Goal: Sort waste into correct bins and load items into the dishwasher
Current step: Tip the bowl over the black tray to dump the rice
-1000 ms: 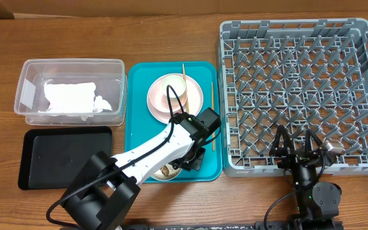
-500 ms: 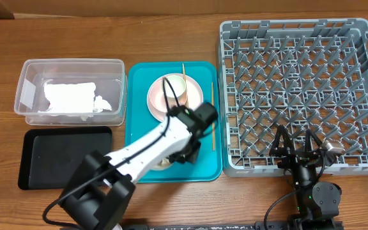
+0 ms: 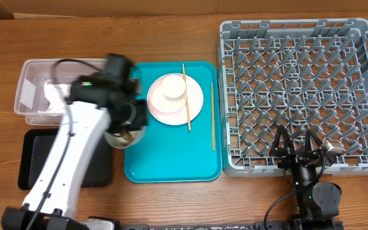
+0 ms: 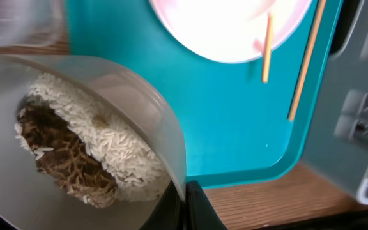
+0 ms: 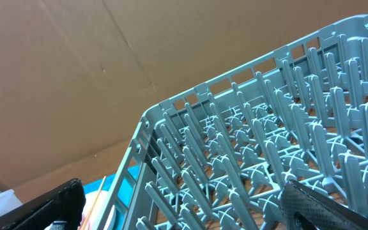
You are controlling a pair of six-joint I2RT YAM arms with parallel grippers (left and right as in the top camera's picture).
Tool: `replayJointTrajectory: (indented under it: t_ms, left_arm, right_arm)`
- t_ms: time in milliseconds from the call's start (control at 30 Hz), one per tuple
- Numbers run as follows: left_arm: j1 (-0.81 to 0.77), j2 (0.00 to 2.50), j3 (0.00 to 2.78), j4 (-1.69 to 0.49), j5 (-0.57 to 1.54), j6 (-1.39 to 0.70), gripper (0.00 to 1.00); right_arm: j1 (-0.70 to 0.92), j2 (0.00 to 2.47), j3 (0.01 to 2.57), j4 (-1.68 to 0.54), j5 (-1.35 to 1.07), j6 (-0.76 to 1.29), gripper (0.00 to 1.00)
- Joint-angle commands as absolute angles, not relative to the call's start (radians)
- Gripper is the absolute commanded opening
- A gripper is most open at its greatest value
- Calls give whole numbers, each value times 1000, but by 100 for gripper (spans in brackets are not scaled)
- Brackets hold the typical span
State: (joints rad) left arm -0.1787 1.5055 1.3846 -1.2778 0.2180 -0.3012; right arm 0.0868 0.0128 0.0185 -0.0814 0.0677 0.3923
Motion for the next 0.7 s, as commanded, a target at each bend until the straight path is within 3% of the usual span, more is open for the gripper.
replayJointTrajectory:
  t_ms: [0,167,667]
  left_arm:
    - [-47,1456,1375,-1275,317,-216,4]
    - [130,1407,1289,-1194,400,-192,4]
    - [704,1391,1039,-1056,1089,138,4]
  right_arm:
    - [89,4,8,-77,78,392,100]
    - [89,4,8,-77,77,392,100]
    - [89,4,8,-77,77,392,100]
